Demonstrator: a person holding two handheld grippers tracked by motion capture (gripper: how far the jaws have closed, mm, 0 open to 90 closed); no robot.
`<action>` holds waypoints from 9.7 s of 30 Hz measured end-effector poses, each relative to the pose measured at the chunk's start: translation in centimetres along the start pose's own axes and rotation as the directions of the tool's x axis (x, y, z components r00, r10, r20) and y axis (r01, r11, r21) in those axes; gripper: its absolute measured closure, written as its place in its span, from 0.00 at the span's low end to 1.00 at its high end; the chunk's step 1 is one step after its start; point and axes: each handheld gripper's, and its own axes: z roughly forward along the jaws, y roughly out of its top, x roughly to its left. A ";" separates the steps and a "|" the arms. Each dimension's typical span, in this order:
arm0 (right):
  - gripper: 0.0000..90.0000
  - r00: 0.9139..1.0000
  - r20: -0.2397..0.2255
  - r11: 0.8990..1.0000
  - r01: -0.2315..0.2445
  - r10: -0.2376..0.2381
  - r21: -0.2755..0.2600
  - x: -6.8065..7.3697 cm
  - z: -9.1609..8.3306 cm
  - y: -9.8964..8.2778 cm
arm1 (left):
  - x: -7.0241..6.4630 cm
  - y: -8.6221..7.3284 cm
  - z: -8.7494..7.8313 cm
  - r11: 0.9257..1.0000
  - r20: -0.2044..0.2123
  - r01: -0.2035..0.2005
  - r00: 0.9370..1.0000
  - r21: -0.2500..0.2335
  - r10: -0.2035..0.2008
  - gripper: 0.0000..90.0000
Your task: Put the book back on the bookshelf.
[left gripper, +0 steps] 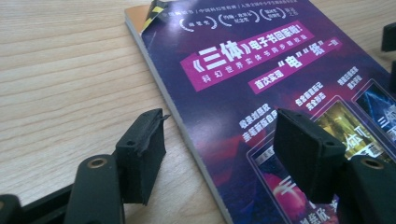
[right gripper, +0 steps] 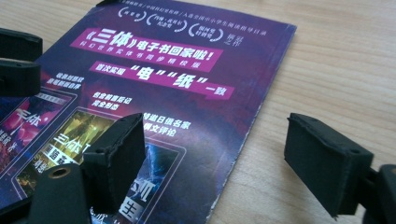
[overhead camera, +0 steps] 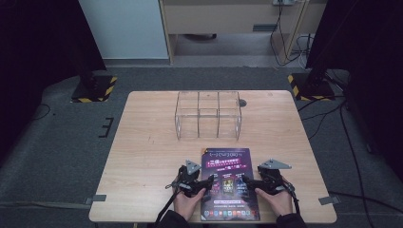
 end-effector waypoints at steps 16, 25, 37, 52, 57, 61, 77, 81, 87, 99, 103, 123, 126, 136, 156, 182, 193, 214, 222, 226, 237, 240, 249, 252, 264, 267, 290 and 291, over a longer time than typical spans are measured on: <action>0.28 1.000 -0.011 1.000 0.015 -0.015 0.004 0.7 0.6 -0.3 | -0.6 0.1 0.4 0.999 0.007 0.031 1.000 -0.012 -0.031 0.36; 0.28 1.000 -0.011 1.000 0.024 -0.024 -0.012 1.1 0.8 -0.4 | -1.0 0.0 0.6 0.999 -0.016 0.029 0.999 -0.024 -0.029 0.33; 0.28 1.000 -0.005 1.000 0.011 -0.011 -0.026 1.2 0.9 -0.5 | -1.1 0.0 0.9 0.999 -0.049 0.029 0.998 -0.037 -0.031 0.32; 0.26 1.000 -0.004 1.000 -0.002 0.002 -0.028 1.3 0.9 -0.5 | -0.2 -0.4 0.5 0.983 0.020 0.163 0.987 -0.085 -0.161 0.43; 0.26 1.000 -0.017 0.999 -0.025 0.024 -0.035 1.1 0.9 -0.5 | -0.4 -0.4 0.2 0.982 0.021 0.158 0.987 -0.102 -0.157 0.44; 0.26 0.999 -0.026 0.999 -0.033 0.032 -0.040 1.0 0.9 -0.5 | -0.2 -0.3 -0.3 0.976 0.061 0.178 0.983 -0.128 -0.171 0.45; 0.27 0.998 -0.044 0.998 -0.048 0.047 -0.041 0.8 0.8 -0.6 | -1.3 0.1 0.2 0.987 0.195 0.113 0.977 -0.117 -0.088 0.40; 0.27 0.998 -0.043 0.998 -0.053 0.051 -0.041 0.8 0.8 -0.6 | -1.1 0.5 0.4 0.991 0.214 0.110 0.973 -0.083 -0.090 0.40; 0.27 0.998 -0.042 0.998 -0.051 0.049 -0.041 0.8 0.8 -0.6 | -1.0 0.9 0.4 0.995 0.154 0.080 0.986 -0.055 -0.071 0.58; 0.27 0.998 -0.044 0.998 -0.052 0.051 -0.040 0.8 0.8 -0.6 | -1.2 1.1 0.2 0.998 0.082 0.044 0.996 -0.038 -0.040 0.84; 0.27 0.998 -0.044 0.998 -0.051 0.049 -0.042 0.7 0.8 -0.6 | -0.8 1.3 0.5 0.999 0.151 0.044 0.988 -0.020 -0.040 0.67; 0.30 0.996 -0.058 0.996 -0.072 0.069 -0.051 0.4 0.7 -0.6 | -1.1 1.5 0.1 0.998 0.159 0.042 0.987 -0.055 -0.033 0.94; 0.26 0.996 -0.061 0.997 -0.064 0.062 -0.045 0.2 0.6 -0.6 | -1.1 1.7 -0.3 0.995 0.191 0.045 0.981 -0.084 -0.028 0.94; 0.20 0.991 -0.112 0.992 -0.089 0.079 -0.086 -0.7 -0.4 -0.1 | -1.6 2.6 -2.5 0.979 0.258 0.048 0.966 -0.199 0.005 0.94; 0.22 0.949 -0.290 0.986 -0.149 0.120 -0.080 -0.8 0.2 0.0 | -2.3 3.4 -4.6 0.958 0.277 0.026 0.959 -0.287 0.057 0.94; 0.74 0.851 -0.436 0.952 -0.302 0.294 0.052 -0.9 0.5 0.5 | -1.3 3.0 -4.6 0.952 0.282 0.049 0.958 -0.303 0.041 0.94; 0.84 0.833 -0.464 0.948 -0.312 0.302 0.057 -0.7 -0.1 0.8 | -0.7 2.9 -4.5 0.954 0.267 0.039 0.963 -0.297 0.044 0.94; 0.94 0.821 -0.505 0.947 -0.320 0.265 -0.024 0.4 -1.7 2.1 | 2.5 1.9 -3.0 0.975 0.205 0.093 0.977 -0.200 -0.051 0.60; 0.94 0.823 -0.523 0.954 -0.292 0.220 -0.059 1.0 -2.5 3.1 | 3.6 2.4 -3.8 0.981 0.117 0.037 0.993 -0.192 -0.015 0.37; 0.94 0.828 -0.519 0.953 -0.294 0.213 -0.078 1.1 -3.0 3.7 | 5.0 2.8 -5.3 0.976 0.080 0.039 0.997 -0.215 -0.022 0.32; 0.94 0.857 -0.497 0.947 -0.262 0.139 -0.187 1.8 -5.1 6.9 | 9.5 -0.1 -8.4 0.994 -0.117 0.013 0.993 -0.108 -0.026 0.30; 0.94 0.865 -0.487 0.946 -0.249 0.120 -0.209 2.3 -5.5 8.0 | 10.6 -0.8 -8.3 0.998 -0.166 0.032 0.985 -0.061 -0.042 0.29; 0.94 0.905 -0.421 0.935 -0.195 0.054 -0.298 3.3 -6.8 11.1 | 12.0 -1.7 -7.1 0.999 -0.261 0.025 0.965 0.022 -0.019 0.24; 0.94 0.918 -0.394 0.928 -0.185 0.046 -0.323 3.2 -7.3 12.0 | 12.3 -1.7 -7.0 1.000 -0.283 0.015 0.959 0.028 -0.006 0.23; 0.94 0.951 -0.307 0.907 -0.155 0.030 -0.392 2.5 -8.5 15.3 | 13.2 -2.0 -6.4 0.999 -0.316 0.022 0.949 0.045 -0.006 0.20; 0.94 0.956 -0.292 0.899 -0.148 0.024 -0.412 2.5 -8.4 16.4 | 13.3 -2.1 -6.3 0.999 -0.315 0.019 0.949 0.034 -0.007 0.17; 0.94 0.979 -0.201 0.833 -0.140 0.035 -0.535 1.4 -10.2 20.7 | 13.7 -2.1 -6.1 0.999 -0.312 0.019 0.950 0.029 -0.009 0.10; 0.94 0.980 -0.197 0.831 -0.140 0.038 -0.538 1.3 -10.3 20.7 | 13.7 -2.1 -6.1 0.999 -0.312 0.017 0.950 0.032 -0.007 0.10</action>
